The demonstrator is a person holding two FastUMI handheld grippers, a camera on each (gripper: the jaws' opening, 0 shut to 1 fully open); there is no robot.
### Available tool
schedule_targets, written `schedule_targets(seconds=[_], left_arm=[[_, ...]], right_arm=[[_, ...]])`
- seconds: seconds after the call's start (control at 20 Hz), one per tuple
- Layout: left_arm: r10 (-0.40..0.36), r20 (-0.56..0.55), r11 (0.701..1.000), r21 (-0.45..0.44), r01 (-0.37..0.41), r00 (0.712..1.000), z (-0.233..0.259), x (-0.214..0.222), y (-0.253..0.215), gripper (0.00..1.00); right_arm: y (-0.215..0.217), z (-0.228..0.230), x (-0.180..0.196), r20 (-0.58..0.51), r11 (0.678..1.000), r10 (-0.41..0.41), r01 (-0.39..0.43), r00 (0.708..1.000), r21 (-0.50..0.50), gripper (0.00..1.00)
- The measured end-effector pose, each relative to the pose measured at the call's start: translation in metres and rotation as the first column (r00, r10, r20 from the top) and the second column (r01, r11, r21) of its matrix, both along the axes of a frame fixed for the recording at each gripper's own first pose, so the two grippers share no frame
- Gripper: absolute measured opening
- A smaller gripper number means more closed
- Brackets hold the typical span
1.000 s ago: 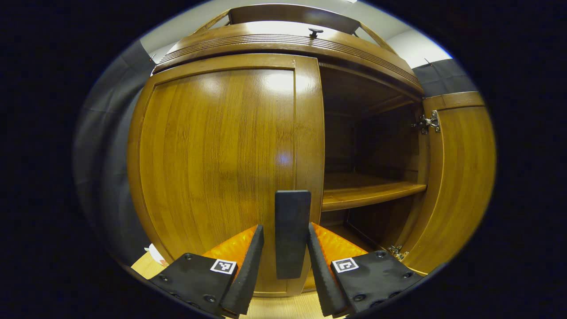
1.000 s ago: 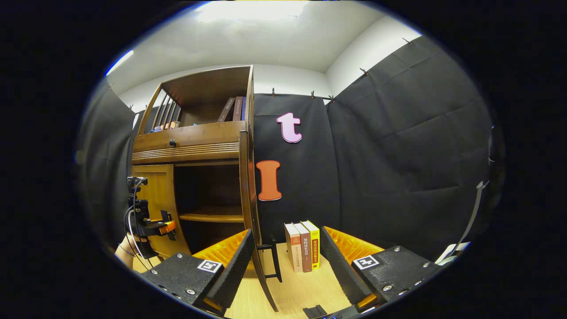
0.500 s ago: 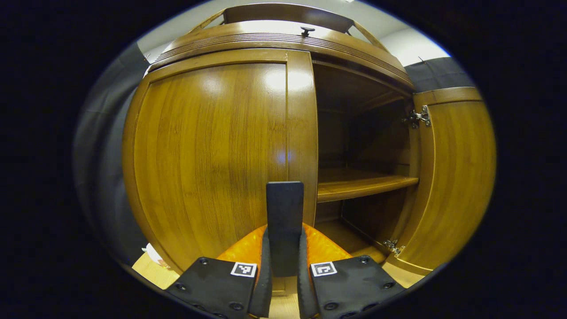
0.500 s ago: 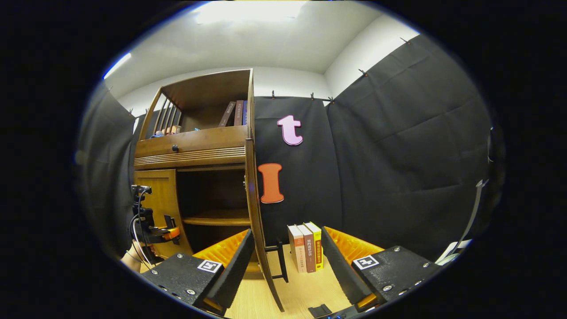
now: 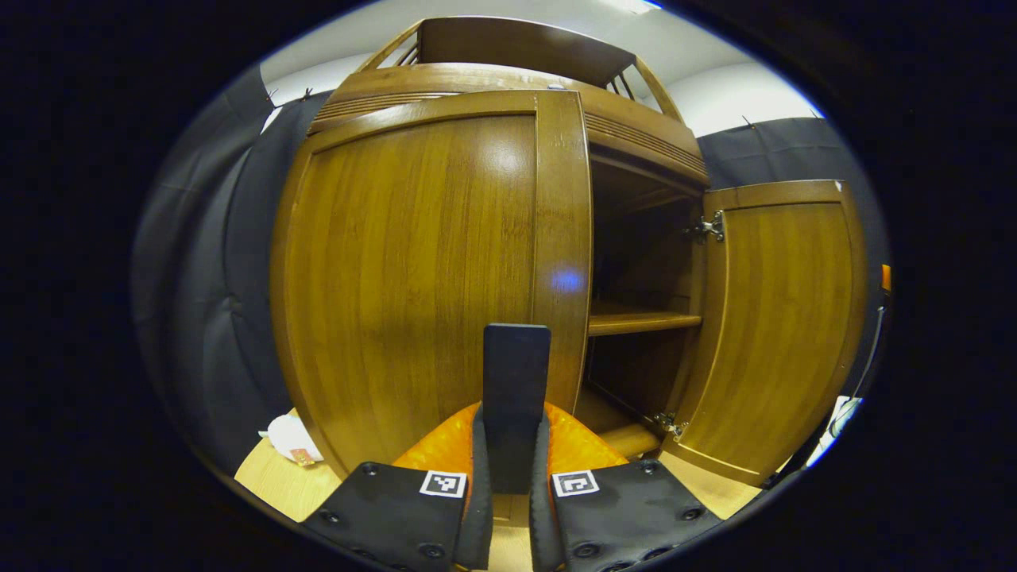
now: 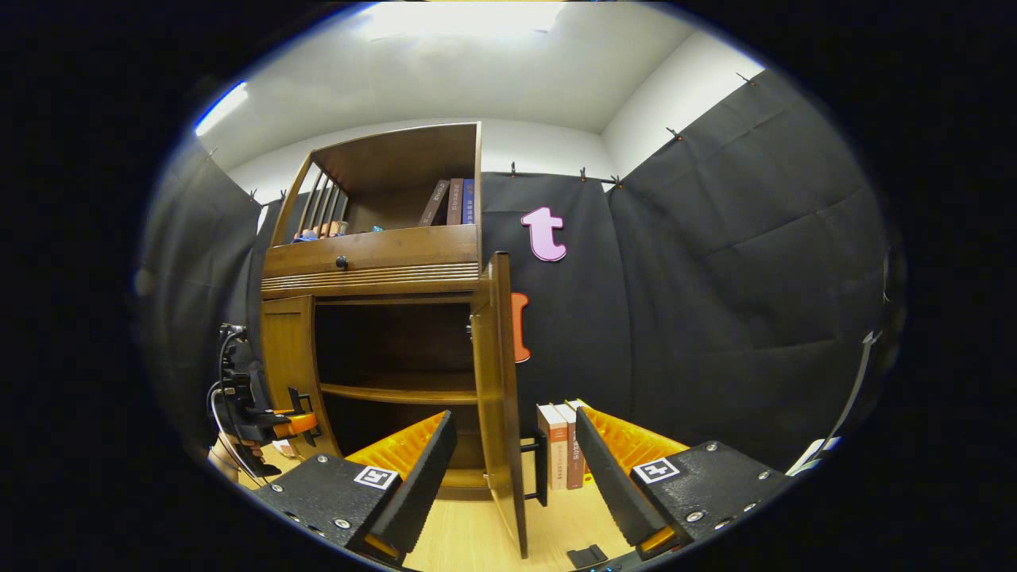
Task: Open the right door of the double-door shoe cabinet with the right hand, and open the left door with the left hand.
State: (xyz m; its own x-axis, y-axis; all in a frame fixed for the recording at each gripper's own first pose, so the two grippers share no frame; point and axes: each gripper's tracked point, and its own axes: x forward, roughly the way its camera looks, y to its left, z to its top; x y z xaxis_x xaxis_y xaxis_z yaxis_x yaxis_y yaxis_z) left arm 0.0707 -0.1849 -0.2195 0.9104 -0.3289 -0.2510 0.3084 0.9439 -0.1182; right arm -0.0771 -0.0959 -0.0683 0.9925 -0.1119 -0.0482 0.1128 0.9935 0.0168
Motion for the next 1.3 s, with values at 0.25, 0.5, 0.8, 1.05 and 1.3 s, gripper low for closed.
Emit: schedule_targets(seconds=[0.25,0.5,0.8,1.05,1.3], left_arm=[[-0.02,0.0,1.0,-0.004,0.02,1.0,0.011,-0.04,0.035,0.26],[-0.007,0.001,1.0,0.015,0.007,1.0,0.017,-0.065,0.068,0.26],[0.06,0.025,0.996,0.066,-0.062,0.998,0.022,-0.084,0.105,0.25],[0.09,0.017,0.994,0.062,-0.091,0.996,0.027,-0.093,0.131,0.17],[0.132,0.031,0.986,0.094,-0.135,0.991,0.029,-0.101,0.163,0.18]], right_arm=[[0.028,-0.001,0.01,0.002,0.998,0.059,-0.059,0.998,0.007,0.92],[0.053,-0.003,0.015,-0.006,0.993,0.116,-0.115,0.993,0.03,0.99],[0.076,-0.001,0.014,-0.018,0.988,0.153,-0.153,0.988,0.028,0.92],[0.09,0.003,0.016,-0.013,0.985,0.17,-0.17,0.985,0.032,0.92],[0.102,0.0,0.017,-0.02,0.982,0.187,-0.187,0.982,0.026,0.92]])
